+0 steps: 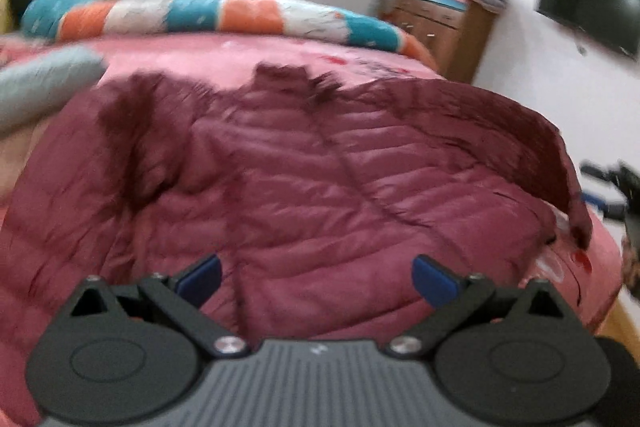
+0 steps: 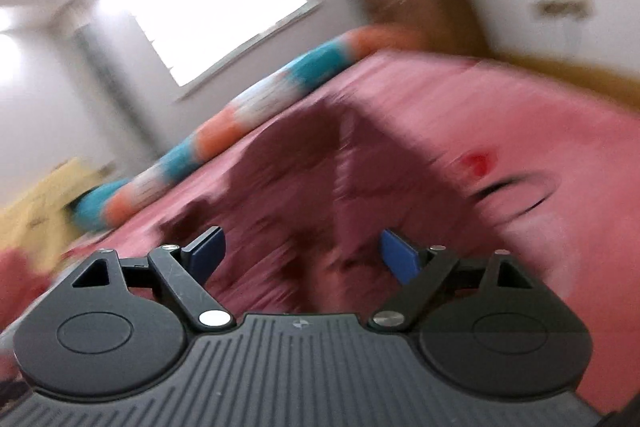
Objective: Fold large clothes
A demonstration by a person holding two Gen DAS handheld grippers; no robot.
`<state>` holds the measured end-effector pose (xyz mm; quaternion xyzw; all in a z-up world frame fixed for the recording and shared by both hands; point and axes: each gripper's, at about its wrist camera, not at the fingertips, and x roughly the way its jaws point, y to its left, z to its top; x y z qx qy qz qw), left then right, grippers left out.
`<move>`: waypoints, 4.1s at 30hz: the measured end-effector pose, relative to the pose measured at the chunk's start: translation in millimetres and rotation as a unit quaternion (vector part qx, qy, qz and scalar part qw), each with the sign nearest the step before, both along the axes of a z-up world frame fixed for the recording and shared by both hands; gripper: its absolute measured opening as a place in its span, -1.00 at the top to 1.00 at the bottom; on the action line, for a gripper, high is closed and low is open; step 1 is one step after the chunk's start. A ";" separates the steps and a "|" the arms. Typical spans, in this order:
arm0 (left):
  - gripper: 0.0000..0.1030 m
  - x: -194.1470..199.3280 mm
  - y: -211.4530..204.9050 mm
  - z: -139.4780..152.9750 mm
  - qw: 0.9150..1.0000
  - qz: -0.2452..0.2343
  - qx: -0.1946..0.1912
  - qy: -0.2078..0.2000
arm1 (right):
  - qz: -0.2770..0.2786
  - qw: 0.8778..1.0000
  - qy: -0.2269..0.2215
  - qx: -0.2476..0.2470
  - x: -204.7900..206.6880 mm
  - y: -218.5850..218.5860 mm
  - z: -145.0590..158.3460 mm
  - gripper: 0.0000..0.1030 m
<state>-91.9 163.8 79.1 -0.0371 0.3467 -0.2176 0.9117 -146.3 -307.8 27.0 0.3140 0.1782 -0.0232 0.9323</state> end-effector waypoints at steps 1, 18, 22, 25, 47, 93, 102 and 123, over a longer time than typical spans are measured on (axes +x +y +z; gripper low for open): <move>-0.94 4.0 7.5 -4.5 1.000 0.010 -0.006 0.011 | 0.035 0.999 0.006 0.010 5.3 5.0 -6.6 -1.00; -0.90 44.7 58.1 -54.7 0.992 0.103 0.010 0.067 | 0.146 0.985 0.069 0.057 44.1 18.3 -42.6 -1.00; -0.90 48.7 67.9 -66.8 0.990 0.096 -0.016 0.099 | 0.200 0.975 0.070 0.065 50.2 28.4 -33.9 -1.00; -0.90 45.8 68.1 -72.4 0.989 0.090 -0.032 0.114 | 0.239 0.965 0.081 0.076 58.0 38.5 -34.5 -1.00; -0.60 63.6 48.2 8.2 0.977 0.004 -0.207 0.047 | 0.308 0.950 -0.022 0.049 87.4 116.3 89.7 -1.00; -0.16 23.3 115.5 47.9 0.979 0.080 -0.186 0.036 | 0.203 0.974 -0.046 0.087 40.0 144.9 120.3 -1.00; -0.36 -11.6 99.8 32.9 0.989 0.028 -0.134 0.064 | 0.062 0.998 0.010 -0.026 -20.6 126.2 119.8 -1.00; -0.74 -23.4 117.5 -17.3 0.992 0.031 -0.109 0.055 | 0.214 0.959 0.113 -0.148 69.6 295.3 35.2 -1.00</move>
